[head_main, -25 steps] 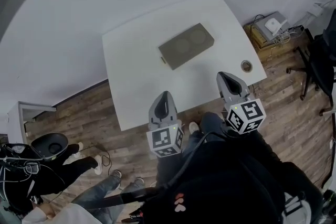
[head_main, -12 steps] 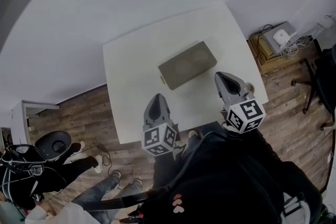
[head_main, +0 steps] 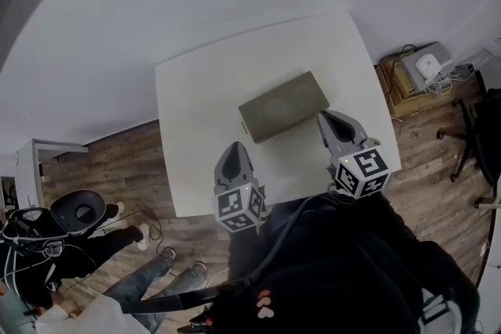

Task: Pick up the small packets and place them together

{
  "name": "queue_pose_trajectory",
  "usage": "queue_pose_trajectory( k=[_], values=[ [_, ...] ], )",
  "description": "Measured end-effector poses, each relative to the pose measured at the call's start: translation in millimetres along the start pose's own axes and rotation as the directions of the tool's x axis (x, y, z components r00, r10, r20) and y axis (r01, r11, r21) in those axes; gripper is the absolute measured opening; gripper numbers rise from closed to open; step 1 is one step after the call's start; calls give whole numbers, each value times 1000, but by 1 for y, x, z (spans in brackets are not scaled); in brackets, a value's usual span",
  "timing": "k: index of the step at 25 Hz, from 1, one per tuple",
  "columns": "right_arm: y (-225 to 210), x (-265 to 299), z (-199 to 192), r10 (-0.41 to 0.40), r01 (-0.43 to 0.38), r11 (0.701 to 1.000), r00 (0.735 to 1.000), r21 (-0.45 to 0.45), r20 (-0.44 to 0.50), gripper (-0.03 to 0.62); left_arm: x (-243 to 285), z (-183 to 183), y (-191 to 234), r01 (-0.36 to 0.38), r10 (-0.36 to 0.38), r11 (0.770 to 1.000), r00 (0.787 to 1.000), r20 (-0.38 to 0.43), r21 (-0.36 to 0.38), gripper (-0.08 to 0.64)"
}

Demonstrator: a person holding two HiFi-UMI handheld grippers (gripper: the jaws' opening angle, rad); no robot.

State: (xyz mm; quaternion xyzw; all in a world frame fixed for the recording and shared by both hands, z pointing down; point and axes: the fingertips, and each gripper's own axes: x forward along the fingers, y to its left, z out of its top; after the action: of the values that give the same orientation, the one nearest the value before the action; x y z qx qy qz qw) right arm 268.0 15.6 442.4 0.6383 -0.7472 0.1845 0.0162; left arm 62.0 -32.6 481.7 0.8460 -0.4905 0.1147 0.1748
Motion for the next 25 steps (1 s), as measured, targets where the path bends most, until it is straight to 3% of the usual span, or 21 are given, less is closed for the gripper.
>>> queue_pose_trajectory(
  k=[4,10,15,18,22,25],
  values=[
    [-4,12,11,-19,19,1000,1000,-14,8,2,10,5,6,12,-12,999,1000,4,33,-5],
    [-6,27,15,-51,51,999,999,-19,8,2,30,7,17,119,-119,992,993,1,51,57],
    [1,52,11,-29,27,998,999,-58,-35,2,46,-3,21,222,-216,969,974,-63,106,111],
    [0,62,8,-26,21,997,998,-77,-61,2,53,-15,18,317,-301,939,945,-129,131,167],
    [4,72,3,-34,26,996,996,-90,-85,2,57,-51,18,486,-431,852,862,-267,195,210],
    [9,79,-4,-37,25,994,993,-110,-111,2,64,-64,22,538,-451,808,828,-334,241,241]
  ],
)
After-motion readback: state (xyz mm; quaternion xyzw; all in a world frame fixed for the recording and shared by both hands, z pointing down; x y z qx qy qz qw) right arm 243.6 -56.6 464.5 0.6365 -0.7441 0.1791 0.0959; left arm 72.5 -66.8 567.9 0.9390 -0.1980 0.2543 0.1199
